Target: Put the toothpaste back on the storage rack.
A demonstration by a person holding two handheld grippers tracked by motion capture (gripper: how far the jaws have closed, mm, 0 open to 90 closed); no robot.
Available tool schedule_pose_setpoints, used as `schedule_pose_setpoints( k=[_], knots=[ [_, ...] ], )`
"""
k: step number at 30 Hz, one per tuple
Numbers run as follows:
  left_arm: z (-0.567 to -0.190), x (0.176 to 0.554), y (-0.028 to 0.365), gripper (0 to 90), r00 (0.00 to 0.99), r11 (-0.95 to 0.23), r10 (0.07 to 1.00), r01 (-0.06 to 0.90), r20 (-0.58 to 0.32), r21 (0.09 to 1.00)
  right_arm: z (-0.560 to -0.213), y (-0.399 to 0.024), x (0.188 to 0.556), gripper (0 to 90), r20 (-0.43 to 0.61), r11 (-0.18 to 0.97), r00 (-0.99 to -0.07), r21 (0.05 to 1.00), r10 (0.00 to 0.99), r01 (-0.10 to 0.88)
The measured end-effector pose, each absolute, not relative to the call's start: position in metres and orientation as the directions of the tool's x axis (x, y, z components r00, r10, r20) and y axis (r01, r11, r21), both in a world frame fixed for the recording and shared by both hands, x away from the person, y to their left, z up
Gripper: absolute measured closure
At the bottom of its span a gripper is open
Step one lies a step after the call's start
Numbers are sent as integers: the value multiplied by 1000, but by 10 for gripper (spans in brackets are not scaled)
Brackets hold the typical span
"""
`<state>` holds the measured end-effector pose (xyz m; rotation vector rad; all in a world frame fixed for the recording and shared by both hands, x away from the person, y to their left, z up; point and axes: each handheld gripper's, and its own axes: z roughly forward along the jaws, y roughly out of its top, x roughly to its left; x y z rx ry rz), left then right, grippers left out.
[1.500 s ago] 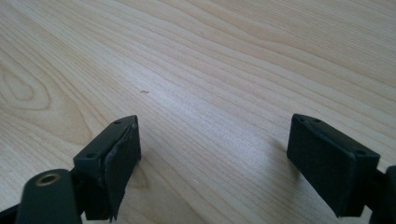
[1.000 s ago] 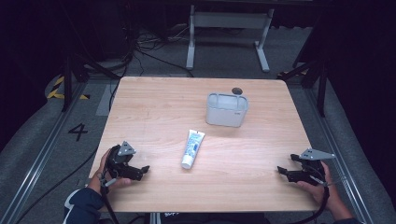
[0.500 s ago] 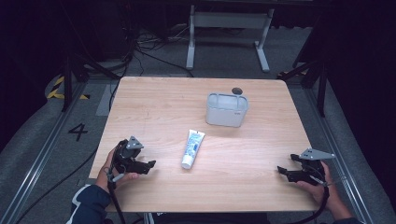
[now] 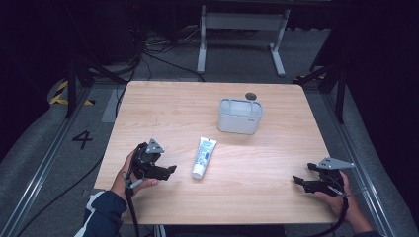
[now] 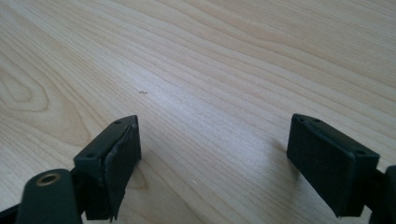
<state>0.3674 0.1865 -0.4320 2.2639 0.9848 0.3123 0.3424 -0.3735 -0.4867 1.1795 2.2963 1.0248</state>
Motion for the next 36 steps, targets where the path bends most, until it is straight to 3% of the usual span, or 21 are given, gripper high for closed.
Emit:
schedule_pose_setpoints(
  k=[9,36],
  knots=[
    [-424,383,156,191,700,-532,714,552,-10,642,-487,-374,342,181,5,392,-586,740,810,547],
    [-428,418,91,194,711,-563,701,598,-53,570,-487,-373,343,178,8,391,-590,741,807,546]
  ],
)
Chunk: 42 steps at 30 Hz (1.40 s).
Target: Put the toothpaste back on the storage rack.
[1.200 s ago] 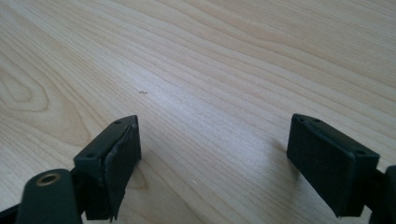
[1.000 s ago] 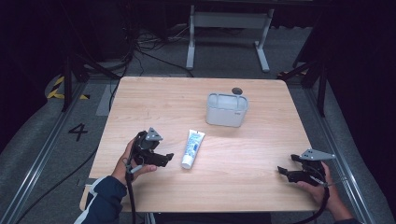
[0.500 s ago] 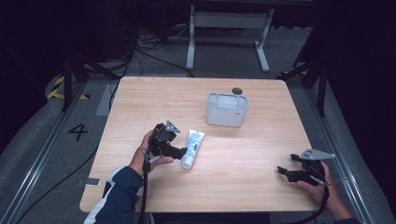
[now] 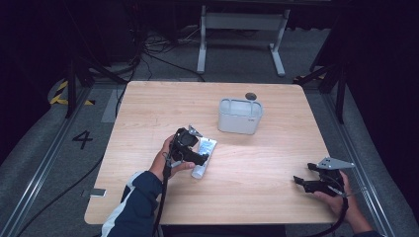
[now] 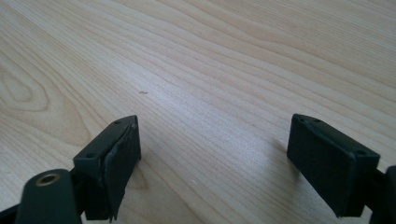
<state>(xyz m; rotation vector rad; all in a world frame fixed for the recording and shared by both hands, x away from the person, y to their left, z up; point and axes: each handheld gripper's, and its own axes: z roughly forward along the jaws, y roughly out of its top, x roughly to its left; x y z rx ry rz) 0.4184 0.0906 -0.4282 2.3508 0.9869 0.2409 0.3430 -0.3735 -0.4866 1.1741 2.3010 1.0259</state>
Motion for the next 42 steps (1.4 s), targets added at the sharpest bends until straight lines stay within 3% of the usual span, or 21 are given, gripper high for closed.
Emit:
schedule_pose_setpoints(
  k=[12,30,42],
  knots=[
    [-443,441,75,195,663,-542,742,682,-101,492,-487,-373,343,178,9,391,-590,741,807,546],
    [-456,451,51,233,603,-533,797,731,-37,426,-487,-374,343,178,9,391,-590,741,807,546],
    [-449,452,40,393,636,-590,772,724,-14,357,-487,-374,343,178,9,392,-591,741,807,546]
  ],
)
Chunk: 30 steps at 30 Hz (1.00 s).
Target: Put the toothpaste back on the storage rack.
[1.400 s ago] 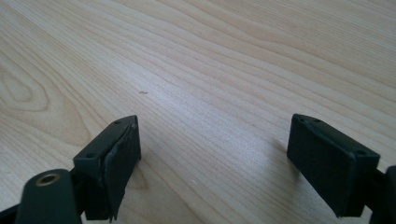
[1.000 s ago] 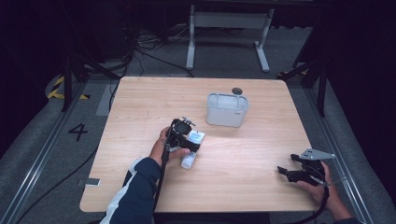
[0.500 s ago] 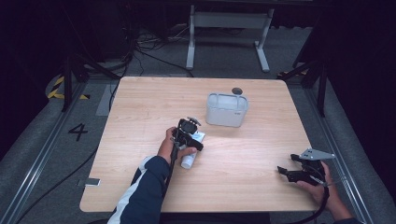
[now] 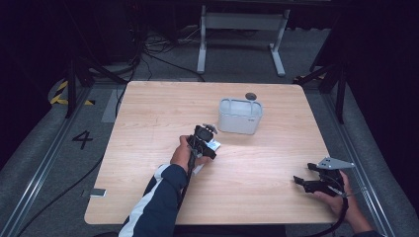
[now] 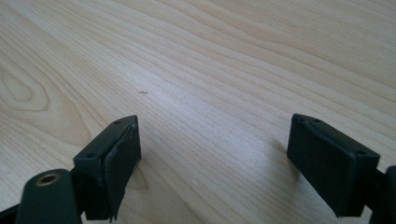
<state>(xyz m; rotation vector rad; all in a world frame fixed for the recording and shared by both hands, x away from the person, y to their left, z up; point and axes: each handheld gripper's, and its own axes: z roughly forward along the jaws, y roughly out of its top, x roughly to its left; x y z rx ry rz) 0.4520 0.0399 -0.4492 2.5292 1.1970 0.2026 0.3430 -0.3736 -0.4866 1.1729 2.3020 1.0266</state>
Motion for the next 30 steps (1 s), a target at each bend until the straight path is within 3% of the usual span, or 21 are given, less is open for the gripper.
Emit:
schedule_pose_setpoints(
  k=[19,30],
  knots=[
    [-441,452,43,613,732,-681,681,642,-20,352,-487,-374,343,178,8,392,-591,741,806,545],
    [-424,446,56,648,744,-664,667,614,-32,427,-487,-374,343,178,8,392,-592,741,806,545]
  ],
)
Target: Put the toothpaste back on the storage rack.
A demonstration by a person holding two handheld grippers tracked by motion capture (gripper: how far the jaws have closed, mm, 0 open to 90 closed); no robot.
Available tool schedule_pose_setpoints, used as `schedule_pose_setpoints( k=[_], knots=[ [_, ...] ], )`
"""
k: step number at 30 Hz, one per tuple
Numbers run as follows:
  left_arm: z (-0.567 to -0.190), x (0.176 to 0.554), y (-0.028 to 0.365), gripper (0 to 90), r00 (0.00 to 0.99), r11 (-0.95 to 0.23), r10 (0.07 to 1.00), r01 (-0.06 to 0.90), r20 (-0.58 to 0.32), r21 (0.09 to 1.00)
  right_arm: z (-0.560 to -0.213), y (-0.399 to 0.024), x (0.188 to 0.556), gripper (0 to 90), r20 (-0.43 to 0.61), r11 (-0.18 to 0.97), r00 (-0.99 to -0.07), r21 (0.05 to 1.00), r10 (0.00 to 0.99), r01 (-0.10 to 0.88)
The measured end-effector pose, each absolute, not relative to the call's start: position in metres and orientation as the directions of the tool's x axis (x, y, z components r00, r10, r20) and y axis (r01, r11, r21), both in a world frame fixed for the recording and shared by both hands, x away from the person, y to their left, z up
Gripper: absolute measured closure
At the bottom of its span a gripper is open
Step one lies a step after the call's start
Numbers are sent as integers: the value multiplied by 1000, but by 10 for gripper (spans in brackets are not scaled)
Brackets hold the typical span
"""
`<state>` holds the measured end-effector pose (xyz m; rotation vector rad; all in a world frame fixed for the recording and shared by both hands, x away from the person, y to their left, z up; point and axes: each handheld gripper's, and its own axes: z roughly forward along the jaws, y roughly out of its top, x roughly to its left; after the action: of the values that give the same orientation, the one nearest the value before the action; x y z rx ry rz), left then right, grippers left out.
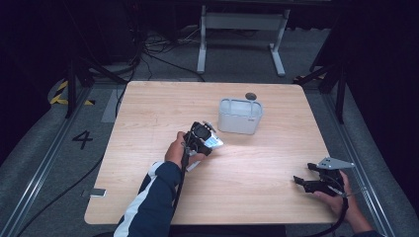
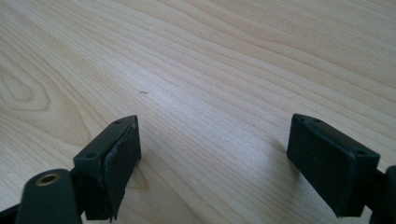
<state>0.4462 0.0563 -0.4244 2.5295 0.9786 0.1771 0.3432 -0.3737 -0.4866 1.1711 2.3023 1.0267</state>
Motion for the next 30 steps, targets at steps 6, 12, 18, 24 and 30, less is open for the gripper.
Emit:
schedule_pose_setpoints(
  k=[6,12,18,24,30],
  knots=[
    [-408,440,69,658,747,-632,664,593,-46,500,-487,-374,343,178,8,393,-592,741,806,544],
    [-397,436,78,658,746,-595,664,569,-52,567,-487,-374,343,178,8,392,-592,741,806,545],
    [-389,435,83,658,740,-560,671,557,-60,613,-487,-374,343,178,8,392,-592,741,806,544],
    [-382,435,89,657,738,-530,671,543,-69,652,-487,-374,343,178,8,392,-592,741,806,544],
    [-375,436,92,658,736,-509,674,532,-71,676,-487,-374,343,178,8,392,-592,741,806,544]
  ],
)
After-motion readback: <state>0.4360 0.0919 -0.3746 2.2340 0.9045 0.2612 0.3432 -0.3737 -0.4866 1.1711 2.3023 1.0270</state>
